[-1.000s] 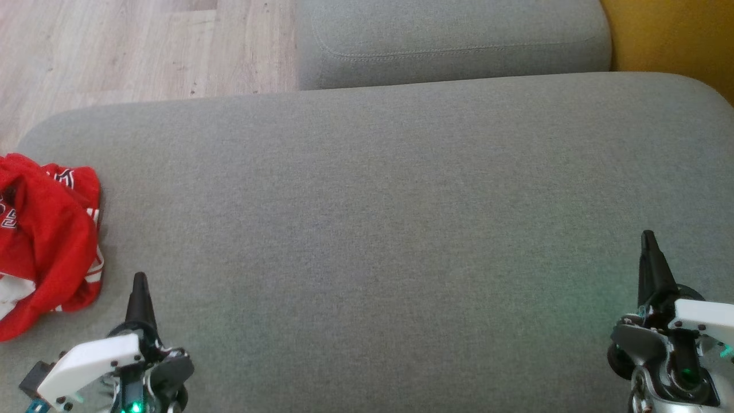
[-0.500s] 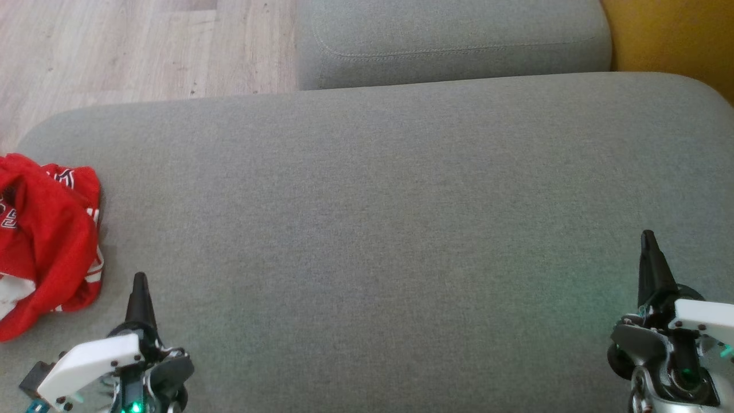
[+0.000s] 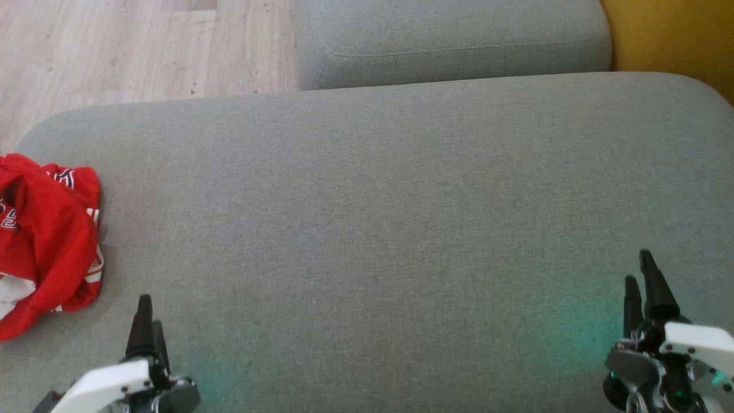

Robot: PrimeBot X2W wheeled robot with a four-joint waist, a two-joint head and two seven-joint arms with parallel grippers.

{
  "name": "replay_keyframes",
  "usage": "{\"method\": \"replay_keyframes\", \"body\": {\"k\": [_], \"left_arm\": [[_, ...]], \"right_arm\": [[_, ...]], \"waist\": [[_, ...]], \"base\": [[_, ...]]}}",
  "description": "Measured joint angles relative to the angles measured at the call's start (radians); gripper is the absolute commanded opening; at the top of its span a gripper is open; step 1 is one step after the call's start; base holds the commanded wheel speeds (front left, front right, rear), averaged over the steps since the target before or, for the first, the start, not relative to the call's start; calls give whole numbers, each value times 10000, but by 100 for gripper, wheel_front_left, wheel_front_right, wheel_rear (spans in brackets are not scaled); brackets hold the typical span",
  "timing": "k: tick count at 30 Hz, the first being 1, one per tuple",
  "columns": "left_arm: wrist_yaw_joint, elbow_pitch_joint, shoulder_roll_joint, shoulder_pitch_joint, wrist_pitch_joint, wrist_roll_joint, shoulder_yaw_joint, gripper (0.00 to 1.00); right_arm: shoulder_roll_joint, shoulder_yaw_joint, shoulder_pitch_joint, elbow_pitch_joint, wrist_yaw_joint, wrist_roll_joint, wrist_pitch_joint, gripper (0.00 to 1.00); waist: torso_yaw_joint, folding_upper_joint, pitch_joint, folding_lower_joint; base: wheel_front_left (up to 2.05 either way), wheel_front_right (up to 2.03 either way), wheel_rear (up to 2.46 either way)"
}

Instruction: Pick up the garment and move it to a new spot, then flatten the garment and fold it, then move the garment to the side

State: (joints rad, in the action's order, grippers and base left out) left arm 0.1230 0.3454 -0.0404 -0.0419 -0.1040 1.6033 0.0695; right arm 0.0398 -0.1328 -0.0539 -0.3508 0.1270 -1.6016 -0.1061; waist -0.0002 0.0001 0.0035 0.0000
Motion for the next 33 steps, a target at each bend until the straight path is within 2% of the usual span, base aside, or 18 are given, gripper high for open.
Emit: {"method": "replay_keyframes", "body": {"k": [4, 15, 33], "left_arm": [[0, 61, 2, 76, 100, -40, -15, 100], [0, 73, -42, -23, 408, -1043, -128, 100], [0, 236, -286, -522, 901, -3595, -608, 100]], "right_arm": [[0, 42, 56, -25, -6, 27, 25, 100], [92, 522, -153, -90, -6, 656, 389, 100], [305, 917, -947, -445, -6, 2986, 901, 100]], "waist": [[-3, 0, 13, 0], [-2, 0, 77, 0], [-32, 0, 217, 1]], "base": [[0, 0, 0], [0, 0, 0], [0, 0, 0]]}}
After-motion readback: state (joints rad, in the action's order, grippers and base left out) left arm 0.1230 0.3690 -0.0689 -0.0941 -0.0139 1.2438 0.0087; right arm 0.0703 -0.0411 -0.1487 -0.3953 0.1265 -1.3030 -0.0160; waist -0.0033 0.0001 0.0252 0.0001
